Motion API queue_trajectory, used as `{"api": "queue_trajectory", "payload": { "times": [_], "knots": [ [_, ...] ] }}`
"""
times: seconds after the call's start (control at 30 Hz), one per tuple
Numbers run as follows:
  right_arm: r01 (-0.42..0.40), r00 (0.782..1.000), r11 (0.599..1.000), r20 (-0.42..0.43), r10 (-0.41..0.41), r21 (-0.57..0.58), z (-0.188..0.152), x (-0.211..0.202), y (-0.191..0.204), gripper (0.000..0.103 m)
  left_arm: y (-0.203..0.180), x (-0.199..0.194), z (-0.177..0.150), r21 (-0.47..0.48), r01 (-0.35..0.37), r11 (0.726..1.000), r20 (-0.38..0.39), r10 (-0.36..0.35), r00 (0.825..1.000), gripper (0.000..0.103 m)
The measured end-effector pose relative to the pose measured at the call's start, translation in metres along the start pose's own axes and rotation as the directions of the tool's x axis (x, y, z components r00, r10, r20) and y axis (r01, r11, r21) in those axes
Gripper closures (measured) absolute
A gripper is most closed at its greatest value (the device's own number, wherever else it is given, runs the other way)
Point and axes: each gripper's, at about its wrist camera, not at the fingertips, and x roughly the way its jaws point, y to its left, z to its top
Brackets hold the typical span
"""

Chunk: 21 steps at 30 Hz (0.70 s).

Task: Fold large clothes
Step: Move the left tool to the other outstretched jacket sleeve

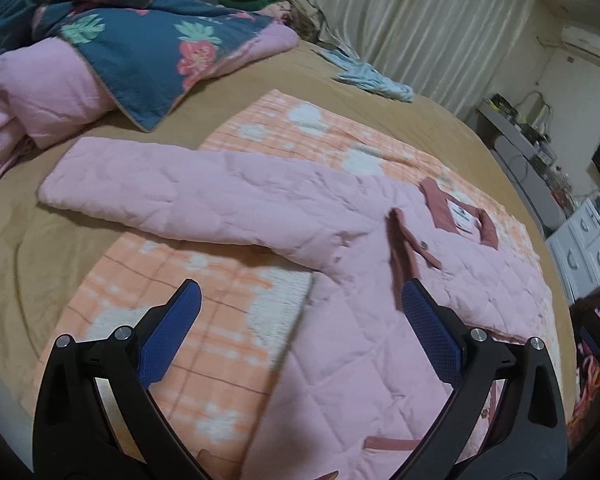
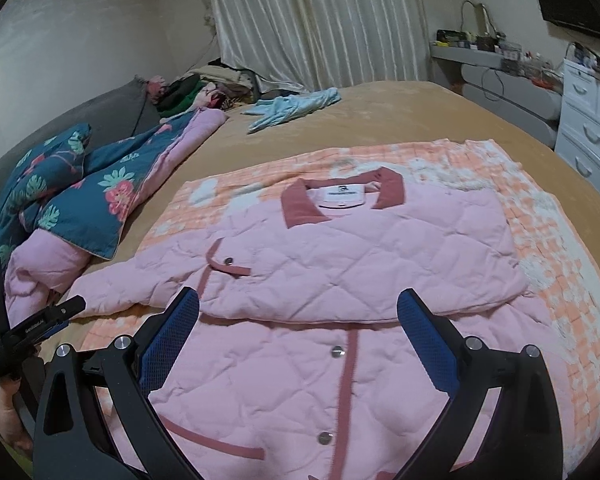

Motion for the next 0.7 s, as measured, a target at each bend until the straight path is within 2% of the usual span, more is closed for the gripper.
{"api": "queue_trajectory", "payload": {
  "times": [0.43, 0.7],
  "knots": [
    [-0.058, 0.998, 0.994, -0.02, 0.056, -0.095, 0.004, 0.021, 0.065, 0.004, 0.058, -0.001, 0.008, -0.109, -0.062, 0.992, 0.034, 0.066, 0.997, 0.009],
    [-0.084, 0.996, 0.981, -0.052, 0.076, -0.175, 0.0, 0.044, 0.106, 0.004, 0.086, 0.015, 0.007, -0.164, -0.097, 0.982, 0.007, 0.1, 0.995, 0.009]
  ]
}}
